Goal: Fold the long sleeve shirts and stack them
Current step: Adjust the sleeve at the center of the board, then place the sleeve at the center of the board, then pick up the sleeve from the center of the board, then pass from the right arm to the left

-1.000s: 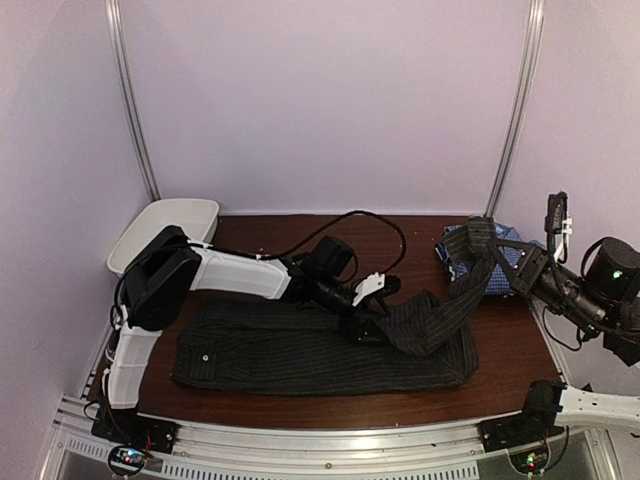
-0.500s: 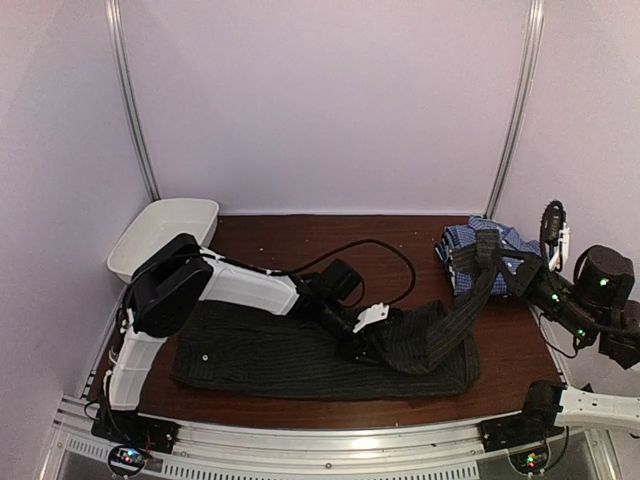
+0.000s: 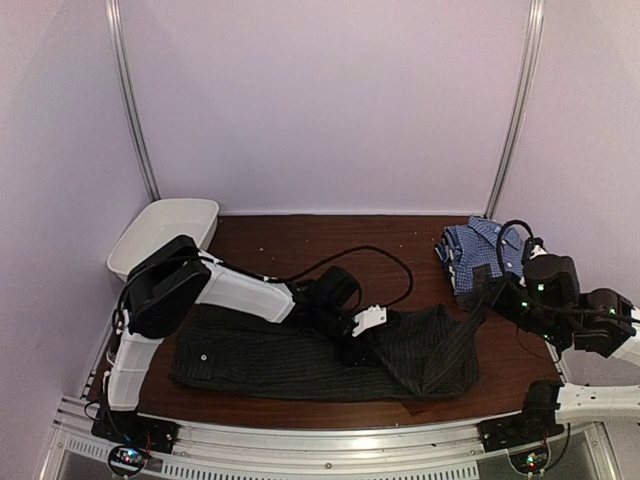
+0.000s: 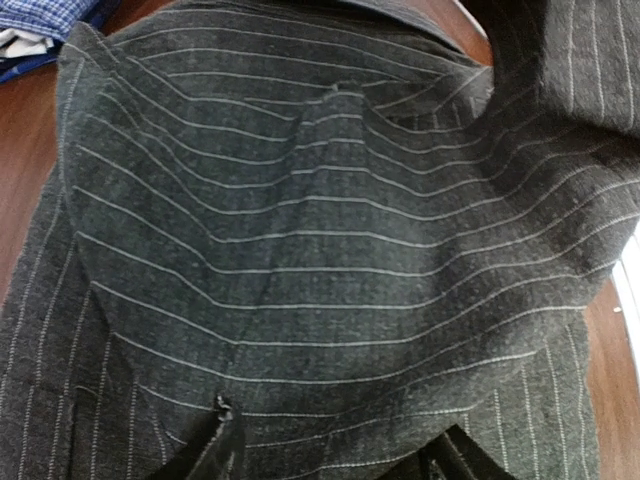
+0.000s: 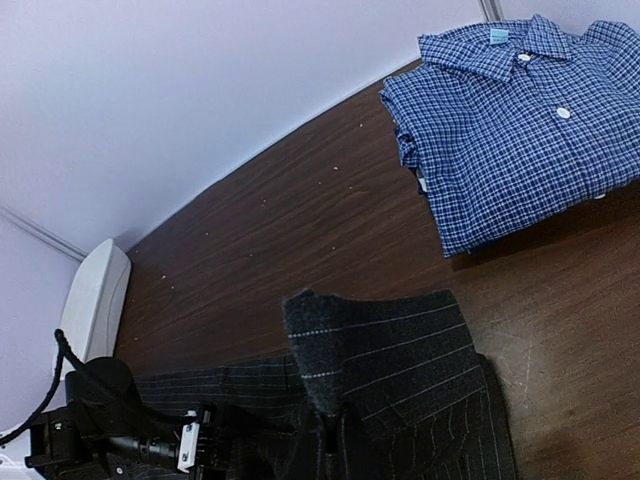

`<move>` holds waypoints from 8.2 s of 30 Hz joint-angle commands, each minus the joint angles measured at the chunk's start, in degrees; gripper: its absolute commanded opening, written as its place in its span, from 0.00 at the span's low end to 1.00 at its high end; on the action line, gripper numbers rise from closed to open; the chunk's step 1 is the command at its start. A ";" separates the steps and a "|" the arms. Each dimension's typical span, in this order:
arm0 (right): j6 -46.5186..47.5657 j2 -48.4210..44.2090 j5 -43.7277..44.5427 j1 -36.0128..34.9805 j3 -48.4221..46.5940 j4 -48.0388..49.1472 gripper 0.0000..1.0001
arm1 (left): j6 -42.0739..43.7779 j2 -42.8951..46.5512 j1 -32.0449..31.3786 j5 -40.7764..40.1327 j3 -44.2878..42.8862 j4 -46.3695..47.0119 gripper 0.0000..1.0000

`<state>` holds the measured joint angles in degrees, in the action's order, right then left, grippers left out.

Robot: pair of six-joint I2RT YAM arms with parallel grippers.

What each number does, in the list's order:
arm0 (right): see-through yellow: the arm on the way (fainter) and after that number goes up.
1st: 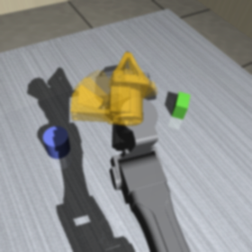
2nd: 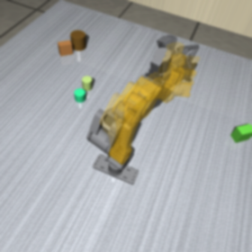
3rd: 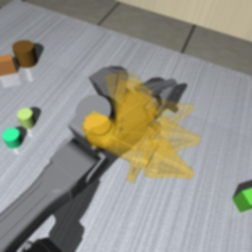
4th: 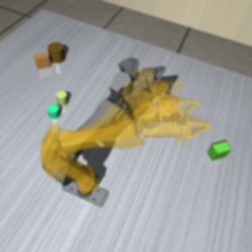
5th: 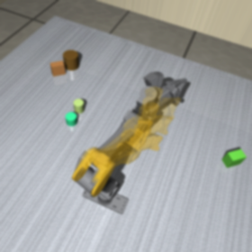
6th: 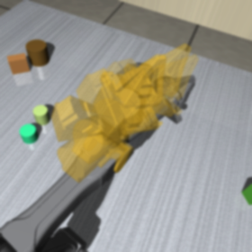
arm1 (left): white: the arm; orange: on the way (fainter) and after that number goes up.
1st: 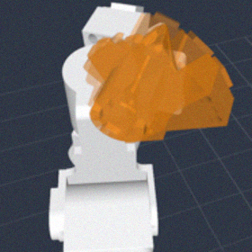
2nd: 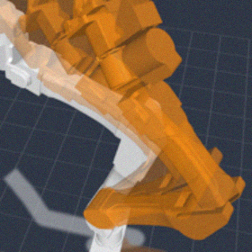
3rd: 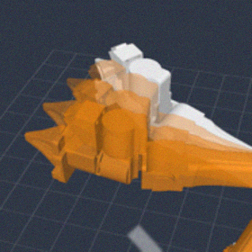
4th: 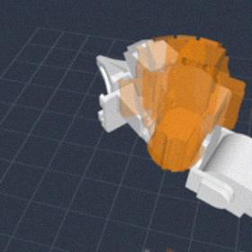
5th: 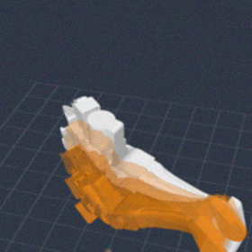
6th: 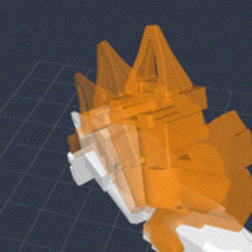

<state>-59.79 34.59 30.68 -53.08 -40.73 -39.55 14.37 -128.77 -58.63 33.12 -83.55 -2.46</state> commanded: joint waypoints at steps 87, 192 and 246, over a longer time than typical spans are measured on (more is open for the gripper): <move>26.66 48.48 -53.19 53.68 19.46 63.99 0.49 | -23.92 13.82 0.31 -25.35 7.89 10.95 0.74; 29.59 42.63 6.49 -19.43 -5.09 37.86 0.00 | -93.26 23.96 8.71 6.45 24.88 36.60 0.73; 25.42 9.61 2.27 -14.52 -0.14 16.60 0.71 | -54.88 22.93 9.72 15.10 -7.60 -5.38 0.00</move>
<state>-30.85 48.18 30.37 -71.48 -41.93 -16.32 -51.40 -106.50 -49.21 44.69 -84.01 2.90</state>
